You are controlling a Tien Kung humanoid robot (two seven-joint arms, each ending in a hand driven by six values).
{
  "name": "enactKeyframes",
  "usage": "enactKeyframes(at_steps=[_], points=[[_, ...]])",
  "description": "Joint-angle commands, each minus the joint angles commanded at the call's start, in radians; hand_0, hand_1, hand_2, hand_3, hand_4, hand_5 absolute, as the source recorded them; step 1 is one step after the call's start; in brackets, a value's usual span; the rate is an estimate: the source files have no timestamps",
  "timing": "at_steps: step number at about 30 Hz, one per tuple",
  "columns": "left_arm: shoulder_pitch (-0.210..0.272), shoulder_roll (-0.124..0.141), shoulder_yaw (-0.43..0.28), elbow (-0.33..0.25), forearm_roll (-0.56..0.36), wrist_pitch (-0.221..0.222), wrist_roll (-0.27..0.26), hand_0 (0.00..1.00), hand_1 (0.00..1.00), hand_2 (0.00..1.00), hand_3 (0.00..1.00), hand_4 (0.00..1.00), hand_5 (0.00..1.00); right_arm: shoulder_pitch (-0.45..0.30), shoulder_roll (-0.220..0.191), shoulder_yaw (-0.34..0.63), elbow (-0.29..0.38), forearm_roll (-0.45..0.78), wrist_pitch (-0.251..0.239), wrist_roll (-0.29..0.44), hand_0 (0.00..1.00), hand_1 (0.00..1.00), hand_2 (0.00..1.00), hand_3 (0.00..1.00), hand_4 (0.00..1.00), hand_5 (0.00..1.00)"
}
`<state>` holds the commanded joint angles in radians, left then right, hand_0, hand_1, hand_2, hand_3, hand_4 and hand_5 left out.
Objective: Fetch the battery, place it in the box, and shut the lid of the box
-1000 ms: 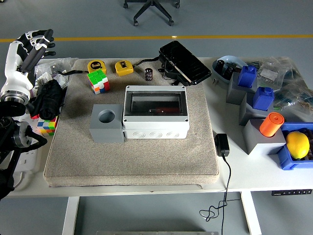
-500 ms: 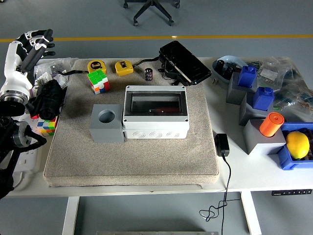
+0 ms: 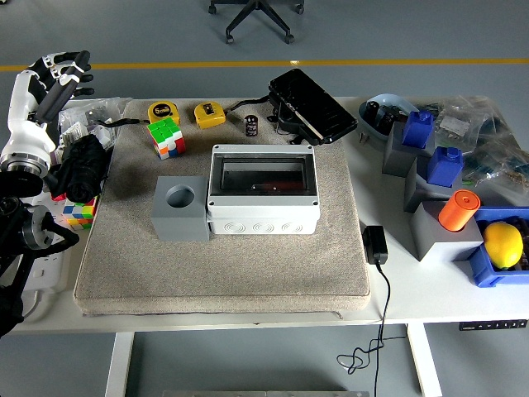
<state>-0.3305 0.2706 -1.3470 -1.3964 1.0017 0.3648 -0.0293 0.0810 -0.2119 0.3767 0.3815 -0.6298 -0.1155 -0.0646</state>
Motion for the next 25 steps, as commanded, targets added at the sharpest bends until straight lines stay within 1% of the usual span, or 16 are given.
enactKeyframes(at_steps=[25], points=[[0.001, 0.004, 0.007, -0.001, -0.005, -0.002, 0.003, 0.438, 0.537, 0.533, 0.564, 0.918, 0.455, 0.005, -0.002, -0.015, 0.0, 0.006, 0.0, 0.0, 0.593, 0.605, 0.576, 0.561, 0.929, 0.447]])
